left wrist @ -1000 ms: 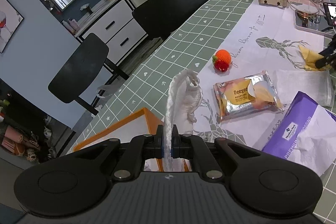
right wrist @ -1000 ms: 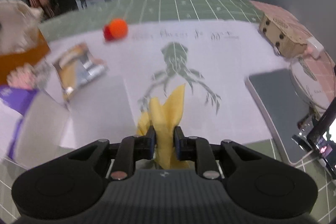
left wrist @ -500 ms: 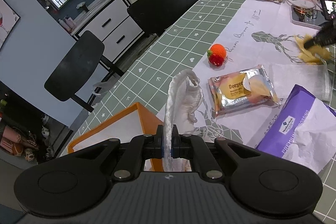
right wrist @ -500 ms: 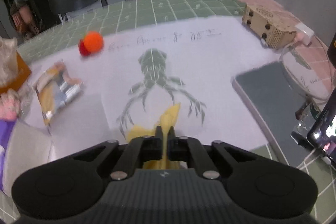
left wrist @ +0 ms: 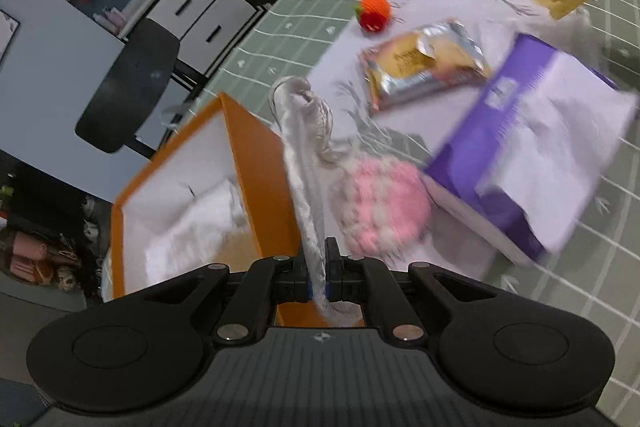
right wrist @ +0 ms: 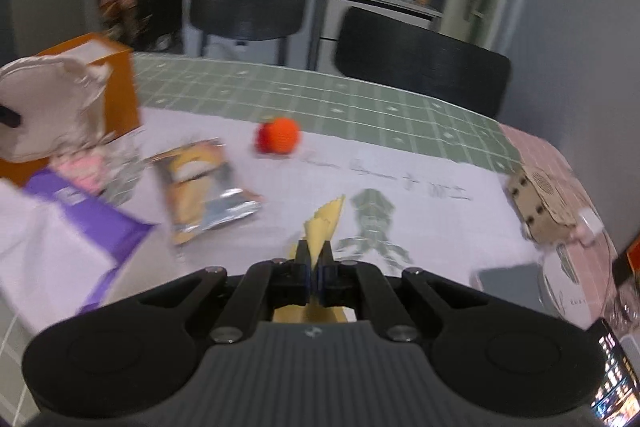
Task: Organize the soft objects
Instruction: 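Lift the plastic sleeve with the left tool while the right tool carries the yellow cloth toward the box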
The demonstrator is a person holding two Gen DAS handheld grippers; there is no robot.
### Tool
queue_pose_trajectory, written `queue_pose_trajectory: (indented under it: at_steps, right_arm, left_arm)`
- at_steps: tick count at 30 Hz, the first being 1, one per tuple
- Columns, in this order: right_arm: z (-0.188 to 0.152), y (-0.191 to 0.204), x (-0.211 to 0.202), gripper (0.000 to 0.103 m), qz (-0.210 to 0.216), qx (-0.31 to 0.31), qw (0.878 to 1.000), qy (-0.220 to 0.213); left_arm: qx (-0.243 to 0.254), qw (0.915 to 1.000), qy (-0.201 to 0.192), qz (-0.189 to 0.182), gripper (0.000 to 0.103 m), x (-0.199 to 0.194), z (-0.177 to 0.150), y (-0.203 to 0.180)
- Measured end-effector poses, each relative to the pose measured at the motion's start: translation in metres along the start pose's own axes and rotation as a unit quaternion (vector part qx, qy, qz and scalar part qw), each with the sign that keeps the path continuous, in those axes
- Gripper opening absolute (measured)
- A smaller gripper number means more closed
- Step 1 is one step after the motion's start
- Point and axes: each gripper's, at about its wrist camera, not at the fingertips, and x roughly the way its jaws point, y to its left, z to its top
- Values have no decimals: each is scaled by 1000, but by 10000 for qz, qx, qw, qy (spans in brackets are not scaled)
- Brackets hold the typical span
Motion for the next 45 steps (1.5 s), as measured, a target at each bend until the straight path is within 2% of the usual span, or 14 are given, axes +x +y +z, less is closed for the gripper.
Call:
queue_pose_trajectory:
  at_steps: [9,14,22,26,32,37,41,45]
  right_arm:
    - [-15,37,-35,0,581,-256,9976,277]
    - [-29,60,-54,0,738,-601,9943,472]
    - [-45,108,-77,0,1004,-1190,9849,758]
    - [-47,139,-89,0,1239,-1512,9772,829]
    - [-24,188,-114,0,1650,-1806,9683,511]
    - [4,215,-133,0,1846,-2012,9618,204]
    - [31,231,-144,0,1868,-2166,9582,-70]
    - [66,243,-144,0,1827,-2209,9574,-345]
  left_arm:
    - [61,9992,-275,-271,5,-49,-46,-28]
    - [280,9986,-214,-399,5,-65,-71,-46]
    - [388,9975,-188,-566,5,-77,-114,-67]
    - [420,9953,-326,-806,5,-90,-127,-76]
    - [51,9925,-728,-982,5,-111,-124,-53]
    - [-90,9921,-1024,-721,5,-134,-121,-23]
    - [-409,9895,-1311,-449,5,-151,-116,15]
    - [-700,9867,-1439,-276,5,-154,-110,48]
